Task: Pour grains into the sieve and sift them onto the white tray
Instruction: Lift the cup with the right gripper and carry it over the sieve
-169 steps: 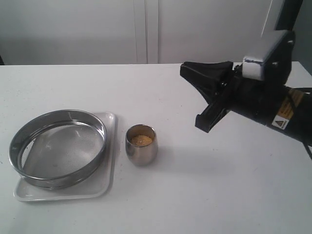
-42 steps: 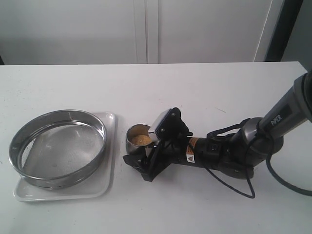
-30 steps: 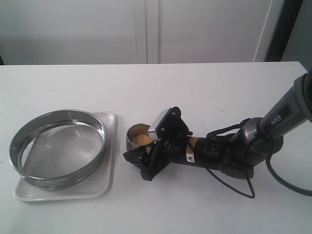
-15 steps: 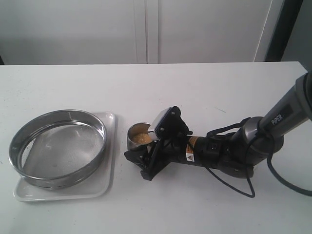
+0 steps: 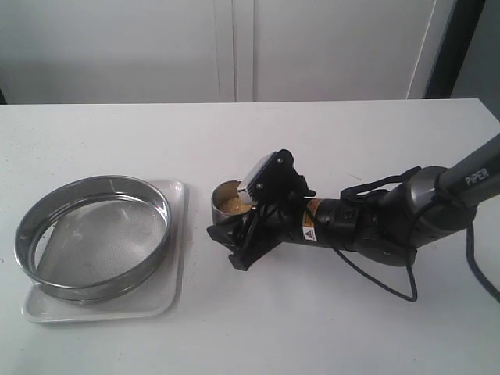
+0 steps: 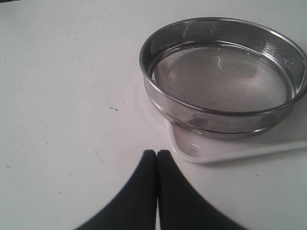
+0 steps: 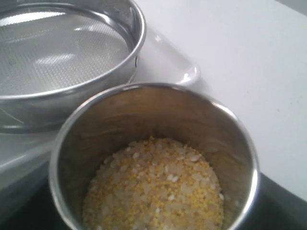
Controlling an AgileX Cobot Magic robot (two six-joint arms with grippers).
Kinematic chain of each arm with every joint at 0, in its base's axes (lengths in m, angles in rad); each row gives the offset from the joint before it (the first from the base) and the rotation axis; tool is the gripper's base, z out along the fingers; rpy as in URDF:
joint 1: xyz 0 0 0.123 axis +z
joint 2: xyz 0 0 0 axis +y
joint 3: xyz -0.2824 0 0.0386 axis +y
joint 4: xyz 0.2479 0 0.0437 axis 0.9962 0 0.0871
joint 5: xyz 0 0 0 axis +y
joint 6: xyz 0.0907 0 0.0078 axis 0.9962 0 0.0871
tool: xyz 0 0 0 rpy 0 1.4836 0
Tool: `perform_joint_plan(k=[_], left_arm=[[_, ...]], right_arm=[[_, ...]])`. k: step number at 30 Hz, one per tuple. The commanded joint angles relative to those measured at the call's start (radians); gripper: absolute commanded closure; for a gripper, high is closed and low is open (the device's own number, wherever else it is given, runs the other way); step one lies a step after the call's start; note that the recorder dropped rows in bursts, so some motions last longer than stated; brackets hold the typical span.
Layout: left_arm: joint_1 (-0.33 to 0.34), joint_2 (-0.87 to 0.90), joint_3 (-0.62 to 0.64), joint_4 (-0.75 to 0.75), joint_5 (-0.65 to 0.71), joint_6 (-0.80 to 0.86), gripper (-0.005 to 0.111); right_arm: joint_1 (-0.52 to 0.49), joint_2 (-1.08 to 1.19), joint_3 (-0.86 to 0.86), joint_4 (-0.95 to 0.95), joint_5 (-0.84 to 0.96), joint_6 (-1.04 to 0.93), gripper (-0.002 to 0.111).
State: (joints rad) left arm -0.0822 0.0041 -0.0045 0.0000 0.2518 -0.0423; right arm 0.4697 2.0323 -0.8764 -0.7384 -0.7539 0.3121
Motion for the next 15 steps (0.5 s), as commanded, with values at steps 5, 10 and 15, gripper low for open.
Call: perform_joint_plan(k=[5,10,15], left_arm=[[0.002,-0.004,0.005,0.000,0.001,-0.005,0.107],[0.002,-0.004,0.005,0.000,0.001,-0.005,0.107],[0.002,-0.004,0.005,0.000,0.001,-0.005,0.107]], right_arm=[[0.000,-0.105,-0.001,-0.068,0.021,0.099,0.108],[0.000,-0.159,-0.001,-0.161,0.068,0.174,0.108],[0.000,-0.210,-0.001,-0.199,0.082,0.236,0.108]])
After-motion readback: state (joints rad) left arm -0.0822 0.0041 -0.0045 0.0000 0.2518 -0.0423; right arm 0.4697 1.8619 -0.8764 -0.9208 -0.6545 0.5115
